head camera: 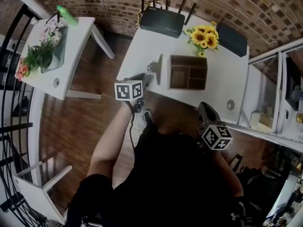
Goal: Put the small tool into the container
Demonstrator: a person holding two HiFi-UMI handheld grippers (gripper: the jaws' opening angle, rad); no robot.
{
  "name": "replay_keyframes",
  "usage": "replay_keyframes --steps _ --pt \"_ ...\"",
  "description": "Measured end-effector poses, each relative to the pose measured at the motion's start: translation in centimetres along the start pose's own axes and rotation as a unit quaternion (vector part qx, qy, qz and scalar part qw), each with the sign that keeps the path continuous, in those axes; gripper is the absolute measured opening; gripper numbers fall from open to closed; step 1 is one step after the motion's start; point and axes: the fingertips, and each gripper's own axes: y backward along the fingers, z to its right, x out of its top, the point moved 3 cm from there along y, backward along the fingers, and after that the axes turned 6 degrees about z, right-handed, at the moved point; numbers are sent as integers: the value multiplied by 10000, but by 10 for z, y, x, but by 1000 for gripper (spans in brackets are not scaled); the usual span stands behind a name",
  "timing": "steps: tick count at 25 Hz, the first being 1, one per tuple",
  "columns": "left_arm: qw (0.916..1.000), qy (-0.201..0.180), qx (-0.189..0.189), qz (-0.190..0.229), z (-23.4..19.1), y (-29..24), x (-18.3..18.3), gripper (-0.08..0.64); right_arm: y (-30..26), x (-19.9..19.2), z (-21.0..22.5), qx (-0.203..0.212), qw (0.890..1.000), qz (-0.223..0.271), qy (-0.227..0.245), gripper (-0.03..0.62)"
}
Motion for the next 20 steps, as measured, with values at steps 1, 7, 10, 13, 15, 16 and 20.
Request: replay_keyframes --steps 1,7,10,13,15,16,20 --pt "9999 22 28 -101 -7 -9 4 143 -4 1 -1 14 10000 -29 12 11" --pt "9958 -160 203 -879 -28 -60 17 152 -32 21 5 266 9996 -2 66 11" --pt "9898 -291 466 -1314 -38 -73 7 152 -37 41 14 378 9991 151 118 11" --pt "9895 8 356 -1400 -38 -81 8 139 -41 51 26 450 9988 199 64 11" --pt "9882 162 225 -1506 -34 -86 8 109 -43 52 37 438 9989 194 -10 11" --pt "9869 182 198 -1588 -32 -88 6 93 -43 53 43 419 9989 195 -38 11" --pt "9830 177 188 -1820 -28 -90 1 69 -44 52 58 374 9990 193 -180 11"
